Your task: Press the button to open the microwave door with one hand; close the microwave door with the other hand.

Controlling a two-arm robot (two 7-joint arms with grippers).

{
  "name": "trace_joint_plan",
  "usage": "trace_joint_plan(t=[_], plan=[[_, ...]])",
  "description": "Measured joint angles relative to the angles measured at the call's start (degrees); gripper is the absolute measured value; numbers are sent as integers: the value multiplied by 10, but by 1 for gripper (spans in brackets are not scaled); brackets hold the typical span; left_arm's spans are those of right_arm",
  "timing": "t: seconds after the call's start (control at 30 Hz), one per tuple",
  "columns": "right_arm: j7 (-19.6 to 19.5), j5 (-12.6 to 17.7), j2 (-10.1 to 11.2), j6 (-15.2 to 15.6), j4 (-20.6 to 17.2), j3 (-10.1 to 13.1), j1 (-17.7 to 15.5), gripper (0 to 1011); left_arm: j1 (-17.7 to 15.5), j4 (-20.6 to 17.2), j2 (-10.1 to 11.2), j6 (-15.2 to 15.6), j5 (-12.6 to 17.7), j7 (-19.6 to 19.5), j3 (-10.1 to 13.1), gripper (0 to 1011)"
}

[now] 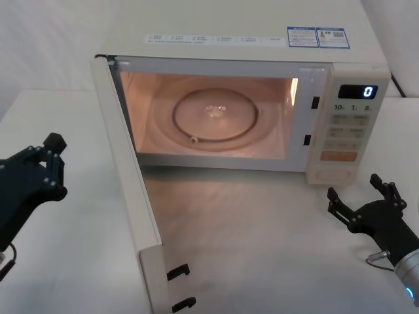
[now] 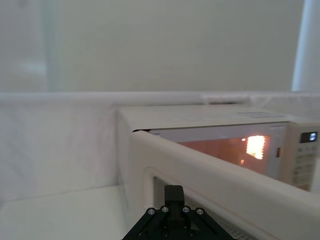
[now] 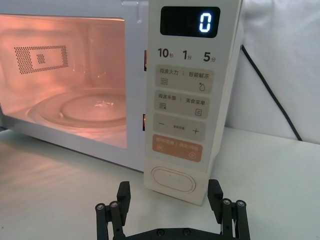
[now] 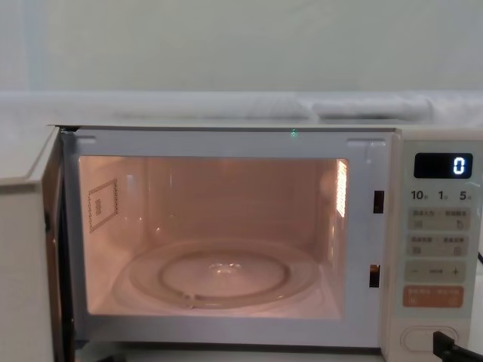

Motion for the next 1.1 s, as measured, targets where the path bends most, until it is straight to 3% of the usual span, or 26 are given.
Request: trace_joint_plan(t=[0.43, 1.1], plan=[[0, 0, 0, 0, 0, 0, 0, 1000, -19, 13, 14, -3, -52, -18, 22, 0], [0, 0, 0, 0, 0, 0, 0, 1000, -76, 33, 58, 17, -62, -26, 90, 0]])
